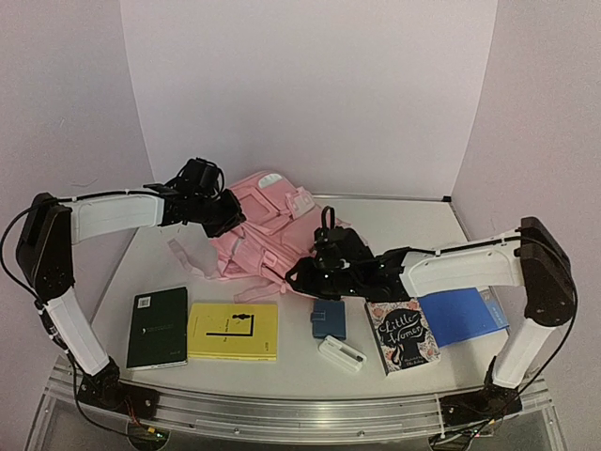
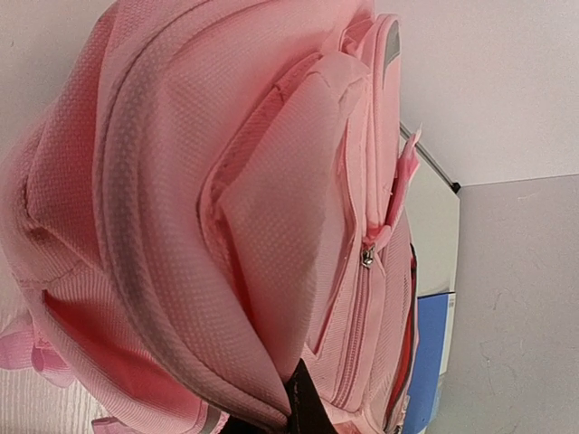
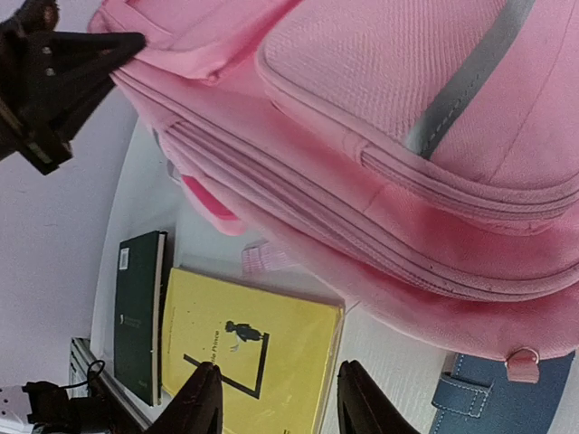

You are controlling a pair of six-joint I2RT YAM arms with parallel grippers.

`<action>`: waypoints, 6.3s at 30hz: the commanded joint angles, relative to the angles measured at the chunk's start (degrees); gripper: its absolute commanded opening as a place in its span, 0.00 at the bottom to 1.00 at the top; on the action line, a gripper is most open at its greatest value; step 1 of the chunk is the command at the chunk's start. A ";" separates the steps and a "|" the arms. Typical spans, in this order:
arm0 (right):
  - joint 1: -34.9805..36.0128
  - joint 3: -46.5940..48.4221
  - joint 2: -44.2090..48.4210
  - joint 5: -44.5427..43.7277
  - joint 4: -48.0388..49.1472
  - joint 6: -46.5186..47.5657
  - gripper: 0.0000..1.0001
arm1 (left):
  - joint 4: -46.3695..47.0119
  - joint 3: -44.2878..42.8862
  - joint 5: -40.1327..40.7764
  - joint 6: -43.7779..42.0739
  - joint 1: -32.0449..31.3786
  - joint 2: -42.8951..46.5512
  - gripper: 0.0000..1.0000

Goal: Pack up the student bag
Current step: Unzip the student bag at the center of the board.

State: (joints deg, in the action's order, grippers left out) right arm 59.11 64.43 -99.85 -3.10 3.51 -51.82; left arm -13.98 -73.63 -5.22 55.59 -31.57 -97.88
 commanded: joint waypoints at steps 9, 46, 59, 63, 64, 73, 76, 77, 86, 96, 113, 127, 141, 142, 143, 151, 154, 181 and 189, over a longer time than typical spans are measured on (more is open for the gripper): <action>2.29 6.25 -13.18 -8.90 5.63 -5.21 0.33 | 6.23 -1.01 1.61 2.86 -1.99 6.38 0.00; 2.20 9.81 -15.40 -23.37 -0.35 -7.11 0.00 | 1.76 0.27 6.75 0.16 -0.42 10.19 0.00; 1.79 -0.51 -7.84 -21.14 -0.34 -9.14 0.00 | 1.41 0.83 6.80 -0.56 1.05 11.57 0.00; 1.71 -3.78 -5.66 -20.92 -0.35 -9.87 0.00 | 0.65 -0.31 6.80 -1.78 2.14 11.51 0.00; 1.71 -4.40 -5.29 -20.55 -0.35 -9.95 0.00 | 0.41 -0.66 6.80 -2.22 2.39 11.42 0.00; 1.71 -8.73 -4.01 -16.03 2.41 -10.36 0.00 | -1.71 -2.31 4.89 -7.10 6.15 9.63 0.00; 1.63 -9.19 -3.25 -15.51 3.03 -8.82 0.00 | -2.80 -2.24 3.34 -9.26 8.03 8.92 0.00; 1.57 -9.31 -2.93 -15.28 3.31 -8.17 0.00 | -3.12 -2.15 3.17 -9.87 8.71 8.77 0.00; -2.56 -10.22 -2.12 -6.27 7.94 -0.66 0.00 | -1.93 -1.95 0.00 -19.76 14.16 6.22 0.00; -3.52 -8.92 -4.42 7.54 11.12 7.32 0.00 | -1.23 -5.40 -0.51 -29.91 15.99 0.81 0.00; -0.60 0.91 -10.61 3.39 5.87 9.80 0.42 | -1.25 3.68 0.44 -39.00 8.85 13.05 0.81; -0.21 14.24 -22.08 1.60 2.45 10.77 0.37 | 2.84 13.99 5.40 -42.20 -4.29 17.64 0.83; -0.31 8.81 -13.92 1.99 2.17 10.42 0.00 | 5.74 15.05 5.62 -56.16 -16.37 10.13 0.67; -0.31 8.03 -12.98 1.92 2.13 10.42 0.00 | 5.74 14.67 7.09 -57.58 -17.44 9.26 0.66; -0.31 7.40 -12.03 1.90 2.12 10.41 0.00 | 5.61 14.14 7.83 -58.19 -18.05 8.15 0.64; -0.26 3.96 -8.16 1.96 2.20 9.95 0.00 | 7.67 12.03 10.55 -58.50 -20.13 1.62 0.60; -0.30 3.87 -7.51 2.13 2.20 9.97 0.00 | 8.00 10.70 13.73 -58.16 -20.68 -0.54 0.57; -3.10 0.11 -1.06 -4.85 -1.20 7.71 0.00 | 6.80 10.80 19.36 -55.49 -21.53 -0.37 0.00; -9.92 -0.63 1.83 -0.83 -2.34 10.38 0.00 | 3.46 13.20 22.46 -59.14 -21.60 3.86 0.00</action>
State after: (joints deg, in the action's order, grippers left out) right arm 53.70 64.10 -102.14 -2.67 1.18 -43.14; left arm -7.19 -62.02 11.47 -1.54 -53.99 -98.76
